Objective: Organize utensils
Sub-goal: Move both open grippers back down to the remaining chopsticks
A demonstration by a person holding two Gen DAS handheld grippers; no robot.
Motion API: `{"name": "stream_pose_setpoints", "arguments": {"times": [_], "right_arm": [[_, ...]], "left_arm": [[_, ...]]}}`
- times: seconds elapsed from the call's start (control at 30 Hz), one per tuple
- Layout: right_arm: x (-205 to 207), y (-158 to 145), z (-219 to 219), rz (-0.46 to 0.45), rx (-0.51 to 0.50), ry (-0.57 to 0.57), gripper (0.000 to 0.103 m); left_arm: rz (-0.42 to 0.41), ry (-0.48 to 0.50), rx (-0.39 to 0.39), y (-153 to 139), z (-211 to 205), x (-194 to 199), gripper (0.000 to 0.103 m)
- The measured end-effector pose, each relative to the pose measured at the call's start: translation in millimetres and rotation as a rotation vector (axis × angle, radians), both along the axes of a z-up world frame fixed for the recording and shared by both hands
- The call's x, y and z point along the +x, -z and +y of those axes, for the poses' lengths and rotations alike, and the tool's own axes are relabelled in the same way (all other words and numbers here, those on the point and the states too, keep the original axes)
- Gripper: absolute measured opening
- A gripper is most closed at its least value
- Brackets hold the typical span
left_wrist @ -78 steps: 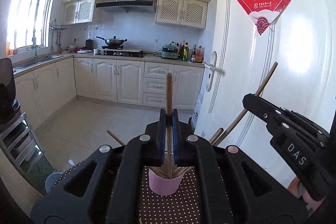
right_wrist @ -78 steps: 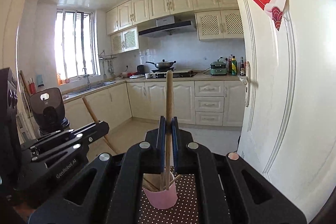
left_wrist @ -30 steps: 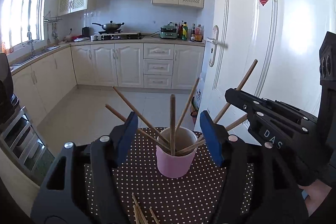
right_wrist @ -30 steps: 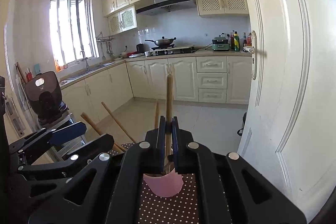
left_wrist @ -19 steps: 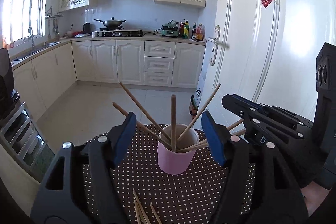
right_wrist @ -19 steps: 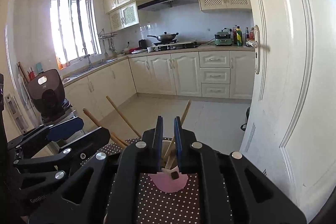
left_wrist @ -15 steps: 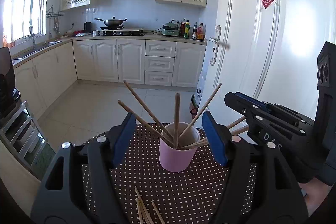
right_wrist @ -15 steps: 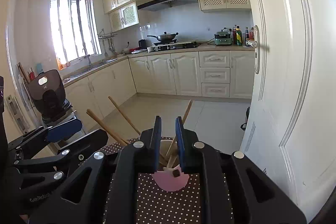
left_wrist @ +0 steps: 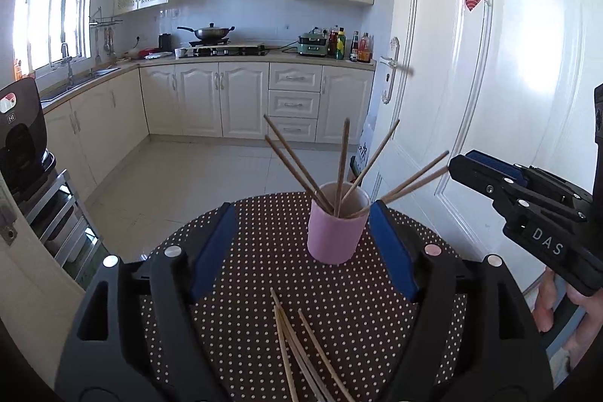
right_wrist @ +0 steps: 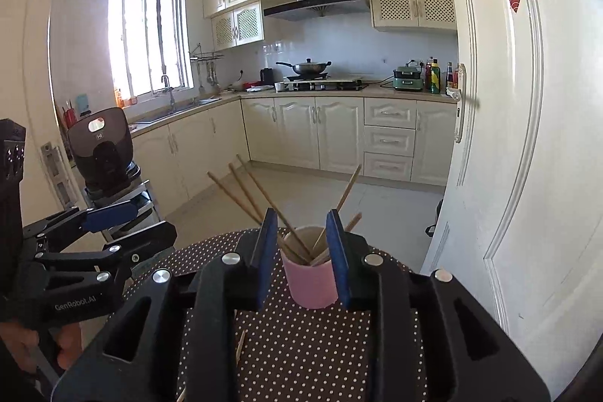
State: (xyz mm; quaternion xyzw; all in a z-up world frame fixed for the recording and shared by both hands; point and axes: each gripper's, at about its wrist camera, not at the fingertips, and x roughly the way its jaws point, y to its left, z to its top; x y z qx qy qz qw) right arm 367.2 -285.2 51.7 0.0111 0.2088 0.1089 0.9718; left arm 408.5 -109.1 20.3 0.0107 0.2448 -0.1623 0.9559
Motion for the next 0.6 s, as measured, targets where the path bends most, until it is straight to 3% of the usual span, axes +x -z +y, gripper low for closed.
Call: {"name": "stream_pose_setpoints", "arguments": {"times": [0.23,0.6], "right_arm": [[-20,40,24,0.113,-0.058,-0.073,0.029],[-7,114,54,0.343,-0.099,-0.13,0.03]], "left_arm": [[0.136,0.009,0.093,34,14,-18,0.072],[0.378,-0.007,0.114,113,33,-5,0.072]]}}
